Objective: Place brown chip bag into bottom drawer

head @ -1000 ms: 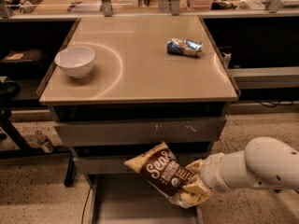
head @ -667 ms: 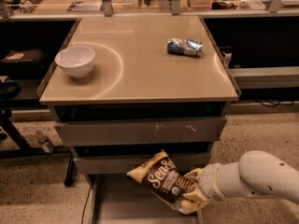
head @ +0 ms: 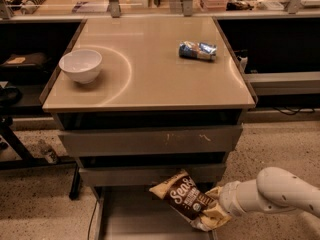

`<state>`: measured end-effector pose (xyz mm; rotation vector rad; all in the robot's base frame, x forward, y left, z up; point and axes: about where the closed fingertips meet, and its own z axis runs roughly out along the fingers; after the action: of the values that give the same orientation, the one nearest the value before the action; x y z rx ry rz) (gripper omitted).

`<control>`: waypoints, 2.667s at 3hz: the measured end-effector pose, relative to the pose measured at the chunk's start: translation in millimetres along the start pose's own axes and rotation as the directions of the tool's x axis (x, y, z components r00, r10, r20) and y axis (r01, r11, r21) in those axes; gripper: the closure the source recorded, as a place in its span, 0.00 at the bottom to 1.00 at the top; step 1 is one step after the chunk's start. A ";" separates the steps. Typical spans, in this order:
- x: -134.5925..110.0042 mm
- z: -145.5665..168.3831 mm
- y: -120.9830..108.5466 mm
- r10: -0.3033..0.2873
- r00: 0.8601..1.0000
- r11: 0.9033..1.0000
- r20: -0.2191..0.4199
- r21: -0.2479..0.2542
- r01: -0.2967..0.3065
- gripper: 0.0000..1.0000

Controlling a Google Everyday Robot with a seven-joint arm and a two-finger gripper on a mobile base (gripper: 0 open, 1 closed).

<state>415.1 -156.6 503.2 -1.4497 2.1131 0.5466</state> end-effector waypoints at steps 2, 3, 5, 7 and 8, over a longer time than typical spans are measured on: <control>8.3 36.2 -2.1 0.029 0.999 0.999 0.022 -0.042 -0.028 1.00; 25.4 85.0 -16.1 0.039 0.999 0.997 0.035 -0.069 -0.037 1.00; 74.3 174.9 -46.2 -0.040 0.997 0.999 0.065 -0.031 0.043 1.00; 97.5 232.7 -62.6 -0.083 0.958 0.995 0.275 -0.022 0.092 1.00; 97.8 233.5 -63.9 -0.085 0.957 0.995 0.278 -0.020 0.094 1.00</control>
Offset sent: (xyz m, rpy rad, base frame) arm 0.0207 0.0418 -0.1008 0.1161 0.1157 0.0023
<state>489.5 -112.4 256.9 -1.3898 1.8193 0.7083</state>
